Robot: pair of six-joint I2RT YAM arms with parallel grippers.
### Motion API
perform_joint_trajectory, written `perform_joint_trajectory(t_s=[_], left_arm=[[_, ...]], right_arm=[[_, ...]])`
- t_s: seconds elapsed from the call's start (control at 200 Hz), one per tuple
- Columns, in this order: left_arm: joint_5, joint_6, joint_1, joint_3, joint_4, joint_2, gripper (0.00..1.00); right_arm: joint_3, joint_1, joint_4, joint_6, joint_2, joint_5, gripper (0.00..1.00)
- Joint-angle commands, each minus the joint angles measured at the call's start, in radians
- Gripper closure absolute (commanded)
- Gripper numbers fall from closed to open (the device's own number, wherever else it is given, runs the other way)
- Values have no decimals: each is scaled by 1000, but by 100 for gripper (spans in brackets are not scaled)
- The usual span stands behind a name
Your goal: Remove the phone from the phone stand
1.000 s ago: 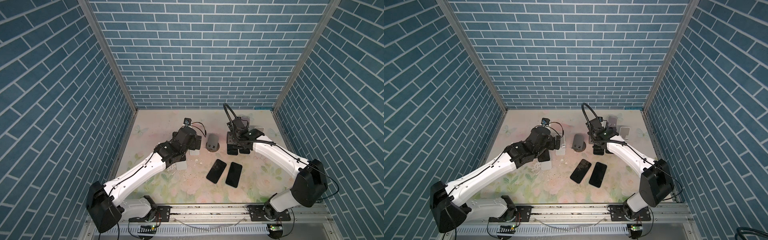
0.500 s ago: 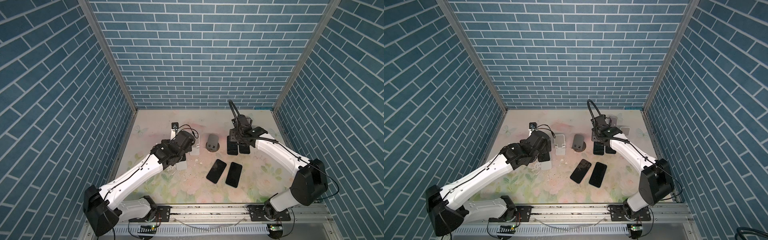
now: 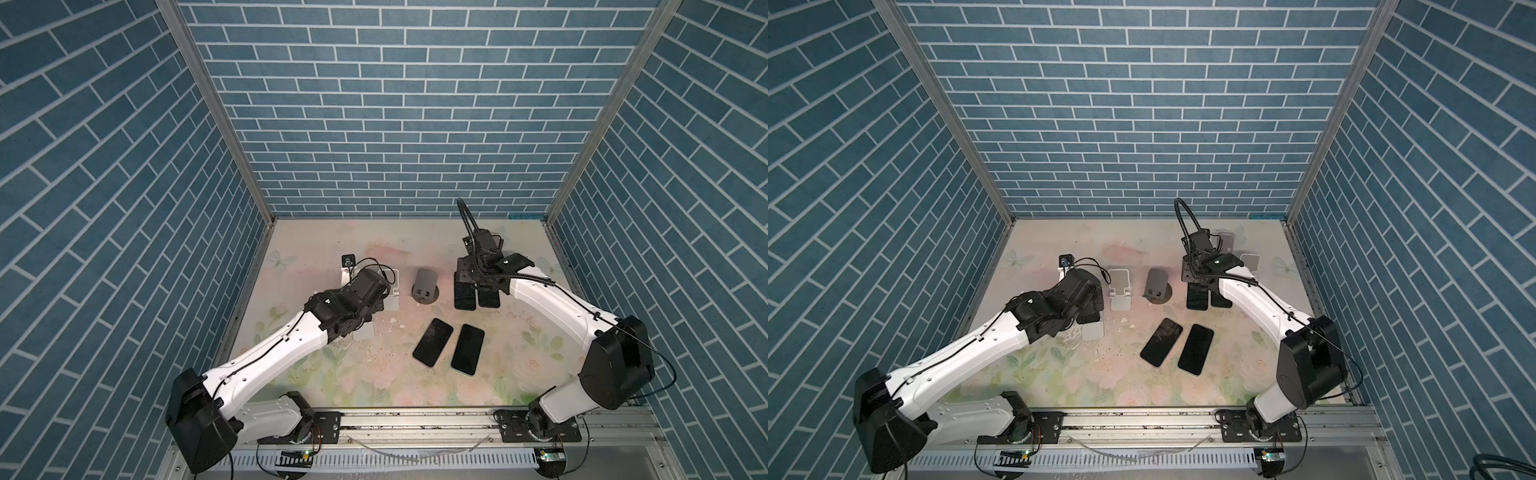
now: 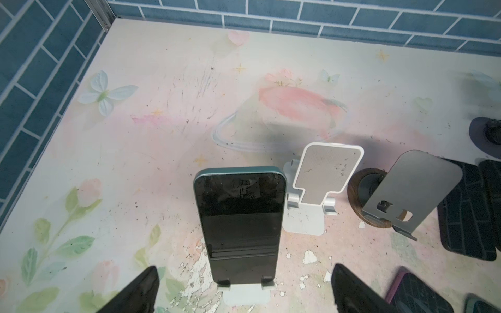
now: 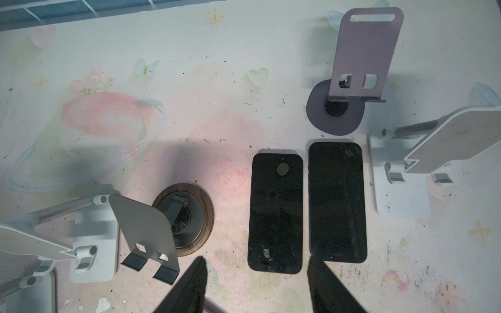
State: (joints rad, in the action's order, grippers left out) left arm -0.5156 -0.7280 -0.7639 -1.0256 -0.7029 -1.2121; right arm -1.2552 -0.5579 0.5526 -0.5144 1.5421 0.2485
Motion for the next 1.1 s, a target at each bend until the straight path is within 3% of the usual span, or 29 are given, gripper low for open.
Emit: perform_joint_trajectory(t_s=[0.0, 0.39, 1.095], left_arm=[[25, -8, 13, 16, -1, -20, 0], [54, -2, 50, 34, 6, -53, 0], [130, 82, 131, 123, 189, -98, 1]], right_arm=[[-7, 6, -8, 27, 12, -4, 39], [5, 6, -10, 17, 14, -11, 39], [-1, 9, -8, 4, 44, -28, 39]])
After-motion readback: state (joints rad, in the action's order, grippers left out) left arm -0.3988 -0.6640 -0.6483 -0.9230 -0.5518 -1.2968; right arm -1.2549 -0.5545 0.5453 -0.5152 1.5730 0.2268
